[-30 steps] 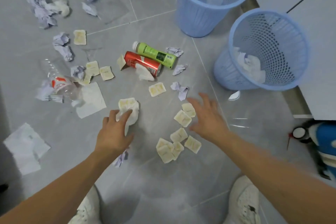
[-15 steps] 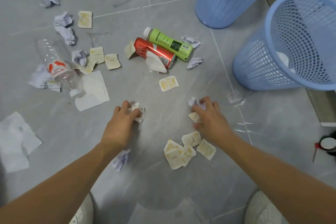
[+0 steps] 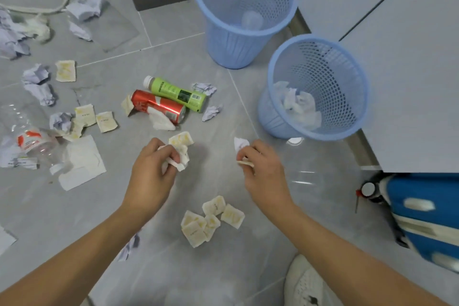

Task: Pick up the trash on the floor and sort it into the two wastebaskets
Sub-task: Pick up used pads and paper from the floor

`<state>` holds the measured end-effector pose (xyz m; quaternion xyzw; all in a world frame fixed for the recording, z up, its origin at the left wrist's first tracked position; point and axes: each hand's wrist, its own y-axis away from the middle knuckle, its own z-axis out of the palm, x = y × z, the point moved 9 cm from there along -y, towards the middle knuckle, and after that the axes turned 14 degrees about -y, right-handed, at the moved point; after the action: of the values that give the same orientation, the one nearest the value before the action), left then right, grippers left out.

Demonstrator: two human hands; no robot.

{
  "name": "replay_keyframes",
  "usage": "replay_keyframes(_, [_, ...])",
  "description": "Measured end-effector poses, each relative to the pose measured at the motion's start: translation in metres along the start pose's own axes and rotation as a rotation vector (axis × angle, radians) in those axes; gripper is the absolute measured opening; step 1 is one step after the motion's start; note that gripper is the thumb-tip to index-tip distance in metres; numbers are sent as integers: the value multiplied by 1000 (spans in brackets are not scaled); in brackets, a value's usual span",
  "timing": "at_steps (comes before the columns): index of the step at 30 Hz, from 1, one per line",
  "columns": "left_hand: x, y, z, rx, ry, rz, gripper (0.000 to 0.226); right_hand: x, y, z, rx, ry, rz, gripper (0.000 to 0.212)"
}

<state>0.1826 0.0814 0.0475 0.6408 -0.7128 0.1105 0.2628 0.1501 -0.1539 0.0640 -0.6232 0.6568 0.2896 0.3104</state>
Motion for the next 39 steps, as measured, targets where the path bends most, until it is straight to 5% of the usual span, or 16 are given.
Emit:
replay_keyframes(4, [124,-44,-36,82,151,100,16,-38,-23,-114,209,-98,-4,21])
replay_keyframes(8, [230,-90,-33,72,164,207,15,2,-57,-192,316,-107,164,18])
replay_keyframes(12, [284,-130,9,-26,87,249,17,49,-89,-209,209,-59,335,13])
replay_keyframes(15, [299,-140,43,-262,-167,262,41,67,-104,-201,56,-14,413,37])
replay_keyframes(18, [299,-126,37,-274,-304,305,55,58,-98,-197,59,28,374,42])
replay_keyframes(23, [257,-80,-1,-133,-246,391,46,-11,-40,-180,280,-21,176,24])
replay_keyframes(26, [210,-41,-30,-23,-204,356,34,-44,11,-131,200,-44,107,22])
replay_keyframes(29, [134,11,-45,-16,-230,220,30,-41,68,-70,33,-51,250,27])
replay_keyframes(34, [-10,106,-34,-199,-336,-20,41,-25,144,22,-268,42,481,55])
replay_keyframes(39, [-117,163,4,-341,-416,-215,59,9,168,90,-374,47,618,101])
